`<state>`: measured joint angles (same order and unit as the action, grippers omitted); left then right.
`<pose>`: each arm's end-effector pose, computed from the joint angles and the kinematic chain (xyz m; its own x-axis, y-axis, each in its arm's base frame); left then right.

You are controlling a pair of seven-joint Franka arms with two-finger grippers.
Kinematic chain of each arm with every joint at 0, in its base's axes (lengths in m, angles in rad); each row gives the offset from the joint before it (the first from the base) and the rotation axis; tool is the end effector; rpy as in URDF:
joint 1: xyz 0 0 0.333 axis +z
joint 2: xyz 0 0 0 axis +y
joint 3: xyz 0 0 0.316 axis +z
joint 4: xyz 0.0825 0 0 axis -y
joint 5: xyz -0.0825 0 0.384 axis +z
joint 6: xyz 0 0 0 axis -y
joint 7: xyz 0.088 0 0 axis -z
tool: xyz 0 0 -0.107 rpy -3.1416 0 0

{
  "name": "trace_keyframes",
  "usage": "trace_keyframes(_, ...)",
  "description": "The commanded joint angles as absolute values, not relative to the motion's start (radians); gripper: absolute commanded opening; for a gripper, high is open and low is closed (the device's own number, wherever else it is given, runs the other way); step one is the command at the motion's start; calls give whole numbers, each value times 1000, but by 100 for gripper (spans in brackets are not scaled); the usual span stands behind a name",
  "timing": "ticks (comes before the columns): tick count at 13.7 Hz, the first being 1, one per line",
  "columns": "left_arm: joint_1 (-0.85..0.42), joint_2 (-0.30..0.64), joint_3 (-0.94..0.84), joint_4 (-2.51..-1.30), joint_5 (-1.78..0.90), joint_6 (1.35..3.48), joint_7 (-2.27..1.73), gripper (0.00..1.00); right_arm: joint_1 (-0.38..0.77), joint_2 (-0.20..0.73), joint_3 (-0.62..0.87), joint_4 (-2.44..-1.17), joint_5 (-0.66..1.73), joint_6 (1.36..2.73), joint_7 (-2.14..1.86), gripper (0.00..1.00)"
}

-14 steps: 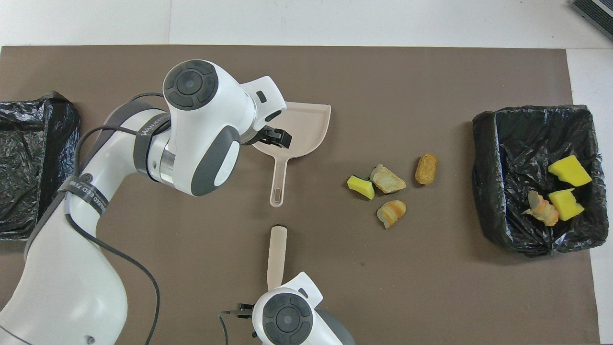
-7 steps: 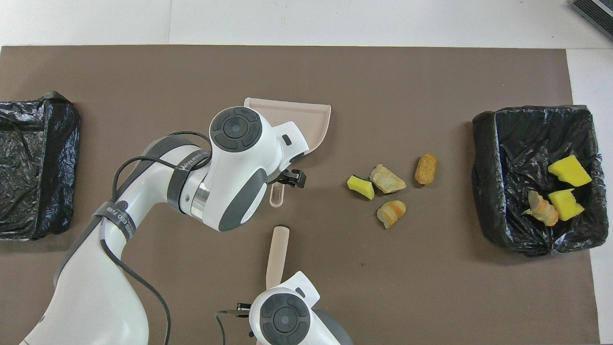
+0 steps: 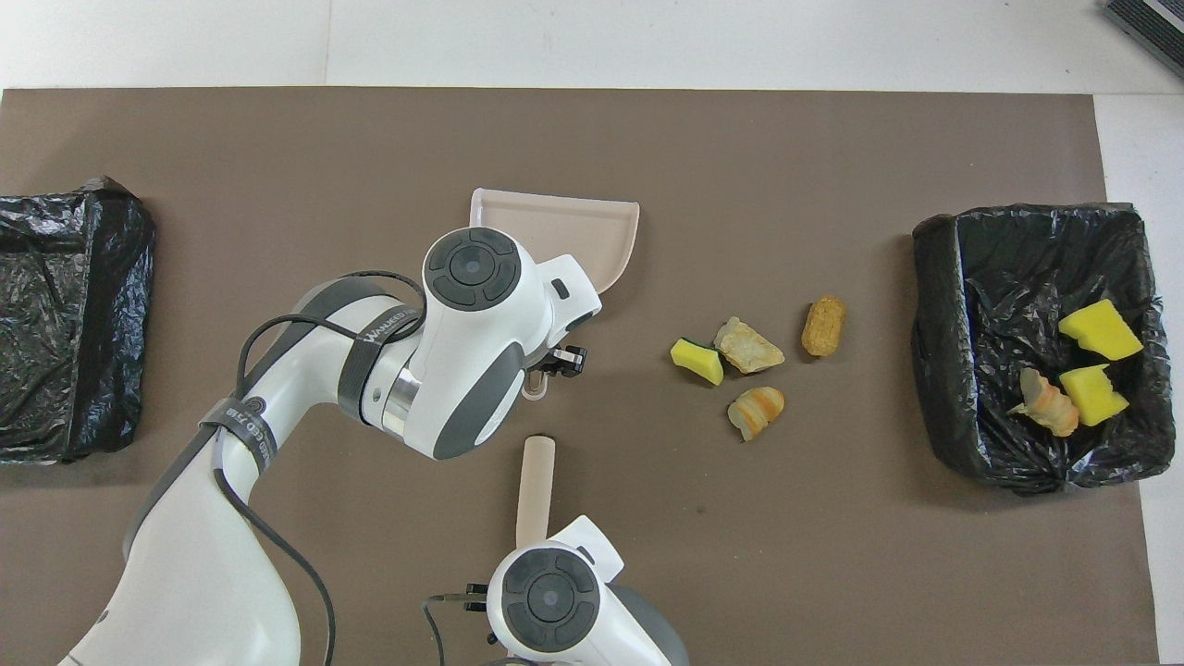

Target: Sweep and dump trash in bin

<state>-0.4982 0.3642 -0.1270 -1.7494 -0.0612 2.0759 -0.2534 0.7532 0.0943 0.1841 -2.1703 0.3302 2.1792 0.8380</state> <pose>0.5250 -0.3746 0.3629 0.9422 -0.3294 -0.0603 -0.3240 -0.9422 0.0850 0.3102 0.4418 0.3462 0.9586 -0.0850 -0.2717 -0.1148 -0.9888 -0.0956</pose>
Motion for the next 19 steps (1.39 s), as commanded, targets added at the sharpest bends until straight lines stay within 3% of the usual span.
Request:
trace_keyframes(1,-517,328,-110,-1793,-44,2097,-272,5,648,-23,184,-2171,319,2012,749,0)
trace_keyframes(2,-515,328,-109,-1790,-44,2097,-272,0,614,-49,184,-2172,316,1953,708,0)
trace_keyframes(5,-497,331,-98,-1770,-43,2094,-255,0,499,-98,184,-2171,282,1818,602,0)
trace_keyframes(9,-378,324,-95,-1732,-43,2086,-10,0,365,-143,184,-2164,157,1672,437,0)
trace_keyframes(14,-224,324,-97,-1710,-55,2100,602,0,243,-71,186,-2102,-137,1709,241,0)
trace_keyframes(19,-201,316,-97,-1721,-57,2048,1129,0,86,6,187,-2082,-438,1811,107,0)
